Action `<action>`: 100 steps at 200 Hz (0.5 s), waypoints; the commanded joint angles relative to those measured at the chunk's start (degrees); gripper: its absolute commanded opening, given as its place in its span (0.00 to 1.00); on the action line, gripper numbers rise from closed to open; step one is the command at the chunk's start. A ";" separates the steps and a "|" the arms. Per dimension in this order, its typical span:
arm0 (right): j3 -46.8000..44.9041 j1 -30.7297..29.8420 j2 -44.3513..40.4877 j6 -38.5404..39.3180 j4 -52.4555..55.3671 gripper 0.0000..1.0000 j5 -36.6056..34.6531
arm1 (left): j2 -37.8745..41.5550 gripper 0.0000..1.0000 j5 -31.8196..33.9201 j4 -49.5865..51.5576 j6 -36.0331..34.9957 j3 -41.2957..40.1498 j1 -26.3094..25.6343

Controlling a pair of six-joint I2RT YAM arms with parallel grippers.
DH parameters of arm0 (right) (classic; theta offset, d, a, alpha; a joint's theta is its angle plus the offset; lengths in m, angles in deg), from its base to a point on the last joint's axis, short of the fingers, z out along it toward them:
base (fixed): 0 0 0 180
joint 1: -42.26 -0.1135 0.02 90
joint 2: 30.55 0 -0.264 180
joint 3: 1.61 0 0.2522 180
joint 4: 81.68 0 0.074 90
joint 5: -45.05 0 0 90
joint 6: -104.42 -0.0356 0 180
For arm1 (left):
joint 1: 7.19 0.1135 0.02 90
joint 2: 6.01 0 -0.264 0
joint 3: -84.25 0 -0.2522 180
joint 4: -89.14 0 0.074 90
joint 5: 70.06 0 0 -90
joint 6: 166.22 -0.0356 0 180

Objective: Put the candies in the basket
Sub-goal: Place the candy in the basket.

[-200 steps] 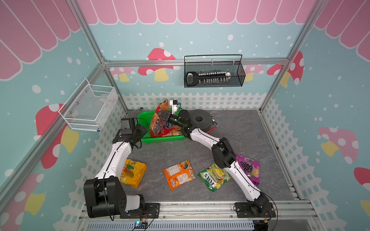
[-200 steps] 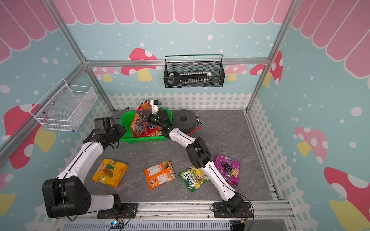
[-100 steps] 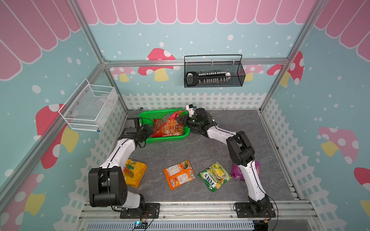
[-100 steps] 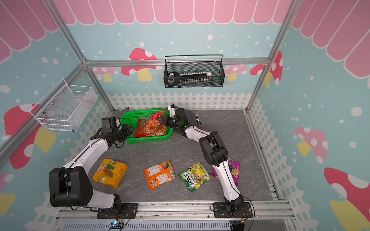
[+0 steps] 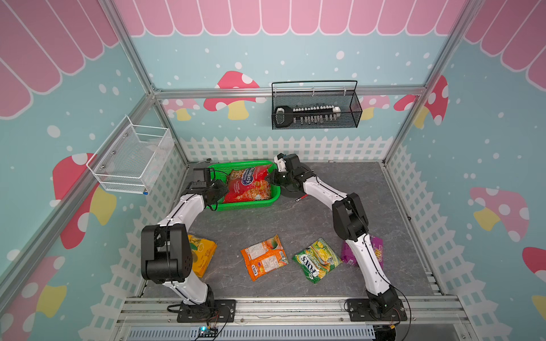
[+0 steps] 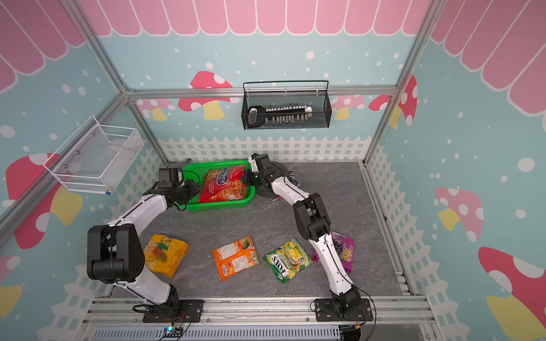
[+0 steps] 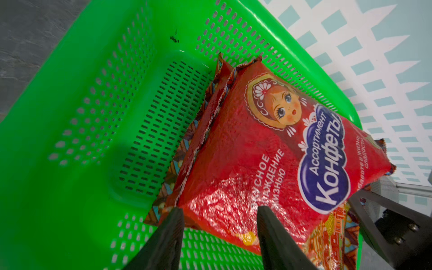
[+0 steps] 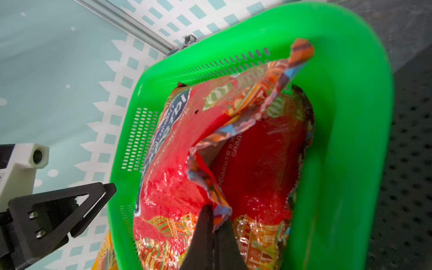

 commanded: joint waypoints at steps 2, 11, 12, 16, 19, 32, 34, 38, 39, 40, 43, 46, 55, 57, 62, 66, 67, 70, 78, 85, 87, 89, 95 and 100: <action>3.54 0.07 3.35 4.20 5.79 0.00 -1.87 | -3.12 0.54 -4.14 -0.92 -3.47 2.68 0.13; 4.11 0.07 4.03 3.66 5.63 0.00 -0.77 | -4.31 0.55 -6.50 -1.52 -4.32 3.11 0.11; 4.18 0.08 4.09 3.59 5.60 0.00 -0.61 | -4.46 0.55 -6.64 -1.58 -4.36 3.14 0.15; 4.44 0.04 4.42 3.42 5.47 0.00 0.21 | -5.06 0.56 -7.49 -1.64 -4.52 3.36 0.12; 4.70 0.08 4.67 3.25 5.41 0.00 0.63 | -5.42 0.56 -8.17 -1.70 -4.65 3.56 0.16; 6.22 -0.12 5.91 2.89 5.20 0.00 2.76 | -6.77 0.56 -10.37 -1.77 -4.98 4.31 0.18; 6.50 -0.16 6.11 2.84 5.20 0.00 3.02 | -6.84 0.57 -10.52 -1.80 -4.94 4.38 0.14; 7.02 -0.28 6.47 2.77 5.22 0.00 3.38 | -7.04 0.57 -10.65 -1.79 -4.85 4.48 0.12; 7.13 -0.27 6.54 2.80 5.22 0.00 3.40 | -7.05 0.57 -10.70 -1.76 -4.85 4.53 0.16; 7.27 -0.31 6.58 2.72 5.22 0.00 3.50 | -7.11 0.57 -10.63 -1.78 -4.85 4.56 0.17; 7.65 -0.37 6.76 2.70 5.21 0.00 3.65 | -7.15 0.57 -10.52 -1.74 -4.78 4.61 0.19; 7.91 -0.47 7.05 2.58 5.22 0.00 3.88 | -7.16 0.57 -10.38 -1.73 -4.72 4.67 0.13; 8.71 -0.91 7.46 2.39 5.14 0.00 4.13 | -6.95 0.57 -9.33 -1.74 -4.56 4.65 0.11; 8.83 -1.06 7.55 2.34 5.07 0.00 4.13 | -6.91 0.57 -9.07 -1.72 -4.64 4.60 0.10; 9.21 -1.26 7.80 2.35 4.96 0.00 4.13 | -6.73 0.57 -8.55 -1.75 -4.73 4.59 0.16; 9.52 -1.40 7.85 2.30 4.81 0.00 4.04 | -6.61 0.57 -8.11 -1.80 -4.83 4.59 0.19; 9.57 -1.40 7.85 2.30 4.80 0.00 4.00 | -6.53 0.57 -8.07 -1.80 -4.88 4.59 0.19; 9.79 -1.63 8.12 2.11 4.72 0.00 3.89 | -6.44 0.56 -7.77 -1.76 -4.99 4.50 0.12; 10.40 -1.92 8.58 1.62 4.40 0.00 3.71 | -6.29 0.55 -7.59 -1.76 -5.28 4.45 0.16; 11.00 -2.22 9.04 0.94 3.97 0.00 3.96 | -6.20 0.54 -7.54 -1.72 -5.50 4.50 0.17; 11.19 -2.27 9.20 0.84 3.88 0.00 4.13 | -6.24 0.53 -7.50 -1.72 -5.54 4.50 0.12; 11.41 -2.32 9.44 0.64 3.77 0.00 4.24 | -6.27 0.53 -7.47 -1.72 -5.52 4.50 0.15; 12.13 -2.54 10.04 0.15 3.46 0.00 4.75 | -6.19 0.52 -7.36 -1.72 -5.54 4.45 0.18; 12.70 -2.69 10.53 -0.32 3.24 0.00 5.23 | -6.09 0.50 -7.11 -1.65 -5.55 4.35 0.18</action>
